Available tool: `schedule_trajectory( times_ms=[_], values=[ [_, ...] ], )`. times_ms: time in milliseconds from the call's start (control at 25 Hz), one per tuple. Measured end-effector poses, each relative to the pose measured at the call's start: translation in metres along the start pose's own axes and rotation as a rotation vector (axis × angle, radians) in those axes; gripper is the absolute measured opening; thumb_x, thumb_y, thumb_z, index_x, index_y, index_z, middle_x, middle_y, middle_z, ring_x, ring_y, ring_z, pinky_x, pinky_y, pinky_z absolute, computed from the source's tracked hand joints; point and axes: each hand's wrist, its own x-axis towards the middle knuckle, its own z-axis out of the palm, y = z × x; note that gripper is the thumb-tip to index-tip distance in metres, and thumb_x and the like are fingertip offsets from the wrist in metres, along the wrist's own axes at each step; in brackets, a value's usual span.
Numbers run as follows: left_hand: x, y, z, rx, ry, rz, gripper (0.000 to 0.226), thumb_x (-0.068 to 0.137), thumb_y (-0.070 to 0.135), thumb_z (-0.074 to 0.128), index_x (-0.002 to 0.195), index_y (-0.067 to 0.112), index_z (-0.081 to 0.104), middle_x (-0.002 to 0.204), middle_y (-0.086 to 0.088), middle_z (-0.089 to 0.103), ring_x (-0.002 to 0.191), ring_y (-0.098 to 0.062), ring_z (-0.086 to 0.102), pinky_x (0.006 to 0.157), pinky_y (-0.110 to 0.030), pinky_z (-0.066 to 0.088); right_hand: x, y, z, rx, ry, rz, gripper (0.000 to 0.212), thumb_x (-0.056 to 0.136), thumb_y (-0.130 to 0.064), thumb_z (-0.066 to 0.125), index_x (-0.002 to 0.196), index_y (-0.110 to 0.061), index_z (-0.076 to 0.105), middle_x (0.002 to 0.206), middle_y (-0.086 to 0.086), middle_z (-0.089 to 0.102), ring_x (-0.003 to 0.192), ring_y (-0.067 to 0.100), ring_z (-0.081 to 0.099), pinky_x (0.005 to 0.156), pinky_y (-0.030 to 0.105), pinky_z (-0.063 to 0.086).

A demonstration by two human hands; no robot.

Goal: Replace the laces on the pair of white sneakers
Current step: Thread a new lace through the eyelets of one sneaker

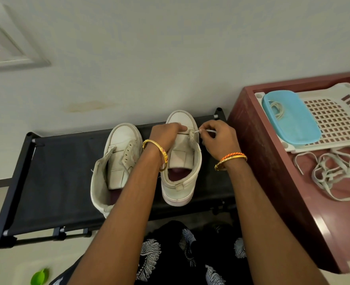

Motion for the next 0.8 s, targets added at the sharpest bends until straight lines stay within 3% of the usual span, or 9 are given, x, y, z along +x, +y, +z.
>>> schedule_trajectory(
  times_ms=[240, 320, 400, 520, 640, 800],
  values=[
    [0.011, -0.009, -0.002, 0.145, -0.015, 0.176, 0.018, 0.077, 0.012, 0.073, 0.095, 0.013, 0.074, 0.103, -0.004, 0.071, 0.103, -0.018, 0.063, 0.097, -0.033, 0.048, 0.003, 0.001, 0.002, -0.032, -0.048, -0.046, 0.014, 0.091, -0.016, 0.059, 0.099, -0.007, 0.066, 0.103, 0.008, 0.062, 0.086, 0.013, 0.054, 0.077, 0.024, 0.046],
    [0.012, -0.011, -0.001, 0.168, -0.011, 0.203, 0.011, 0.075, 0.011, 0.075, 0.082, 0.020, 0.075, 0.096, -0.002, 0.072, 0.101, -0.017, 0.064, 0.097, -0.034, 0.048, 0.003, 0.000, 0.004, -0.051, -0.061, -0.064, 0.014, 0.091, -0.018, 0.059, 0.099, -0.009, 0.066, 0.103, 0.007, 0.061, 0.088, 0.013, 0.054, 0.079, 0.026, 0.047],
    [0.012, -0.013, 0.002, 0.187, -0.011, 0.221, 0.012, 0.074, 0.013, 0.077, 0.076, 0.024, 0.073, 0.089, 0.001, 0.071, 0.098, -0.016, 0.064, 0.097, -0.034, 0.049, 0.004, 0.000, 0.004, -0.050, -0.077, -0.058, 0.016, 0.091, -0.018, 0.059, 0.102, -0.009, 0.066, 0.104, 0.005, 0.060, 0.088, 0.012, 0.052, 0.076, 0.020, 0.045],
    [0.008, -0.011, 0.006, 0.215, 0.010, 0.250, 0.011, 0.078, 0.013, 0.075, 0.088, 0.016, 0.075, 0.087, 0.002, 0.068, 0.096, -0.014, 0.061, 0.097, -0.032, 0.048, 0.005, 0.001, 0.005, 0.024, -0.079, -0.001, 0.016, 0.090, -0.017, 0.061, 0.101, -0.008, 0.068, 0.102, 0.002, 0.061, 0.089, 0.010, 0.053, 0.069, 0.006, 0.038],
    [0.005, -0.011, 0.009, 0.288, 0.070, 0.297, 0.015, 0.083, 0.014, 0.070, 0.097, 0.012, 0.074, 0.103, -0.002, 0.068, 0.103, -0.014, 0.057, 0.095, -0.026, 0.044, 0.005, 0.002, 0.005, 0.144, -0.080, 0.086, 0.011, 0.088, -0.015, 0.064, 0.095, -0.011, 0.071, 0.093, 0.001, 0.066, 0.087, 0.011, 0.058, 0.075, 0.016, 0.047],
    [0.006, -0.010, 0.011, 0.423, 0.092, 0.374, 0.015, 0.087, 0.012, 0.064, 0.100, 0.007, 0.069, 0.119, -0.007, 0.057, 0.112, -0.018, 0.052, 0.084, -0.020, 0.038, 0.004, -0.004, 0.007, 0.271, -0.132, 0.119, 0.012, 0.087, -0.021, 0.064, 0.097, -0.018, 0.070, 0.092, -0.002, 0.063, 0.085, 0.010, 0.057, 0.073, 0.020, 0.044]
  ],
)
